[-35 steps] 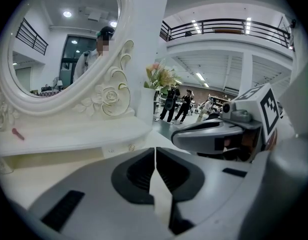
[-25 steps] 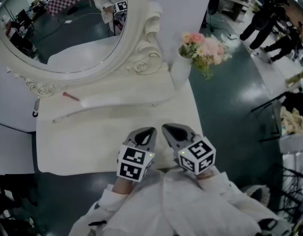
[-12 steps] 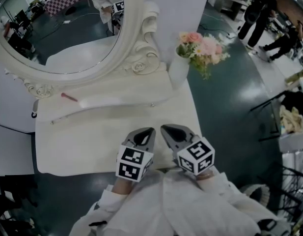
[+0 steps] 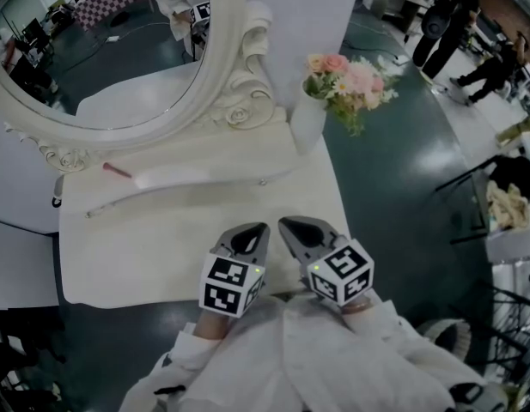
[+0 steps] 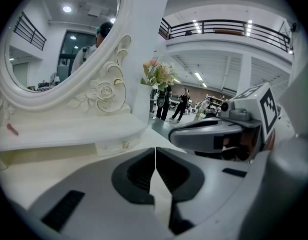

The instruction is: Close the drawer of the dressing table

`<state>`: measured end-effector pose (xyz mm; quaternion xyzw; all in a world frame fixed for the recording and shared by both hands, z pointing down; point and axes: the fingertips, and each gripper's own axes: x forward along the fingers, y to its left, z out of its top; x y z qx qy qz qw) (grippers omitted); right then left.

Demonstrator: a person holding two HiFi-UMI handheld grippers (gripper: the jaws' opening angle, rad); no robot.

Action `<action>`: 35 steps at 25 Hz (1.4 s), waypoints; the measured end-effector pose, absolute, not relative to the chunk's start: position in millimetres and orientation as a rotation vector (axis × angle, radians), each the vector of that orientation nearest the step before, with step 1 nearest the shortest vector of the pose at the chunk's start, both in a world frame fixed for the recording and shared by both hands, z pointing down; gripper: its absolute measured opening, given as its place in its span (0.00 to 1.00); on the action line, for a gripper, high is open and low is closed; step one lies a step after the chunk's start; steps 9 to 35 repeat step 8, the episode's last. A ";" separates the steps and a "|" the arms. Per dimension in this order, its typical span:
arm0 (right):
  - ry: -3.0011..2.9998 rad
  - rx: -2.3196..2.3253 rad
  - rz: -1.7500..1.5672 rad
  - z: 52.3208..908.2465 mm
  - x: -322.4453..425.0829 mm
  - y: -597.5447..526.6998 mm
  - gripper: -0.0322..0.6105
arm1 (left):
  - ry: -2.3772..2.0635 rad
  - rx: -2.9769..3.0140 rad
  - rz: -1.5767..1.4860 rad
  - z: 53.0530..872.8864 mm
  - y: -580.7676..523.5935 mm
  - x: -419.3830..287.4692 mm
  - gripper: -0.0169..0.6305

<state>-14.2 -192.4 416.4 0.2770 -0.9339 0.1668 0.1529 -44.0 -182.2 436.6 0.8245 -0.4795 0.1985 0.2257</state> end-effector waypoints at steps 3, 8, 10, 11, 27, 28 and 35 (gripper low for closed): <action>-2.680 0.801 0.481 414.7 -13.0 -193.2 0.06 | -1.319 2.270 0.551 437.9 -181.8 -43.6 0.04; -2.683 0.783 0.470 415.2 -12.8 -192.3 0.06 | -1.311 2.264 0.543 436.2 -181.1 -40.6 0.04; -2.683 0.783 0.470 415.2 -12.8 -192.3 0.06 | -1.311 2.264 0.543 436.2 -181.1 -40.6 0.04; -2.683 0.783 0.470 415.2 -12.8 -192.3 0.06 | -1.311 2.264 0.543 436.2 -181.1 -40.6 0.04; -2.683 0.783 0.470 415.2 -12.8 -192.3 0.06 | -1.311 2.264 0.543 436.2 -181.1 -40.6 0.04; -2.683 0.783 0.470 415.2 -12.8 -192.3 0.06 | -1.311 2.264 0.543 436.2 -181.1 -40.6 0.04; -2.683 0.783 0.470 415.2 -12.8 -192.3 0.06 | -1.311 2.264 0.543 436.2 -181.1 -40.6 0.04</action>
